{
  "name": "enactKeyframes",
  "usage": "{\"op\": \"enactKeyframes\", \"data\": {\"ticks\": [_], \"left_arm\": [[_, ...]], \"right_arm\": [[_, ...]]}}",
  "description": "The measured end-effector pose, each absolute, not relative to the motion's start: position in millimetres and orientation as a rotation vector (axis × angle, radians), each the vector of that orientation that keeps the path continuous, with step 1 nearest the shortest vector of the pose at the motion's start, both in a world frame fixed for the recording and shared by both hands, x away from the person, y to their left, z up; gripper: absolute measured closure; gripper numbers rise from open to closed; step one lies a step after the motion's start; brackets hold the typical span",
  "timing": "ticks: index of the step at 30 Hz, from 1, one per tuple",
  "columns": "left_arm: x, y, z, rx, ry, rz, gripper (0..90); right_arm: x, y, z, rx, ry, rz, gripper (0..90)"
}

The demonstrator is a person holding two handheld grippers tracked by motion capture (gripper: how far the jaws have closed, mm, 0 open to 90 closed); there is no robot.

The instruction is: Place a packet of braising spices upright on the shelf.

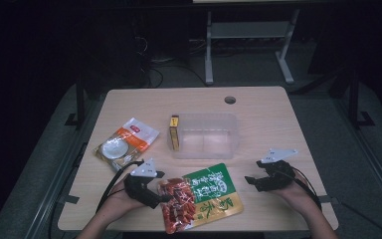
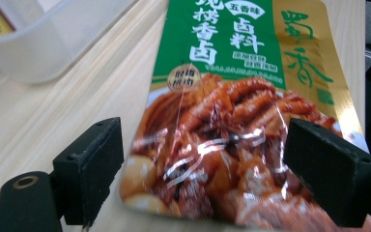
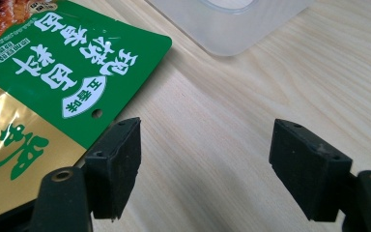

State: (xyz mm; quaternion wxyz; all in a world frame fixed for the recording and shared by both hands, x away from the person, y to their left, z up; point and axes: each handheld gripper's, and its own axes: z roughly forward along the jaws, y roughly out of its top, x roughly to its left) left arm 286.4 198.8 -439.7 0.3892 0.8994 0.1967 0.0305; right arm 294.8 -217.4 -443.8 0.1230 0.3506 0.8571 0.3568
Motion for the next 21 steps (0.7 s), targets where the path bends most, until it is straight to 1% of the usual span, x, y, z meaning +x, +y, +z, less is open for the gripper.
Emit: {"op": "enactKeyframes", "data": {"ticks": [10, 13, 19, 21], "left_arm": [[302.5, 174.3, -444.3, 2.308, 0.469, 0.049, 13.6], [307.5, 166.9, -449.7, 2.33, 0.463, 0.012, 13.5], [307.4, 156.2, -458.2, 2.377, 0.438, -0.019, 12.5], [307.1, 154.9, -459.7, 2.392, 0.435, -0.008, 12.3]], "right_arm": [[297.2, -218.1, -445.3, 1.015, 2.497, 1.041, 26.2], [297.2, -218.7, -445.7, 1.003, 2.497, 1.045, 26.2], [297.4, -218.2, -447.7, 0.986, 2.508, 1.028, 26.3], [297.5, -218.3, -447.8, 0.983, 2.512, 1.028, 26.3]]}}
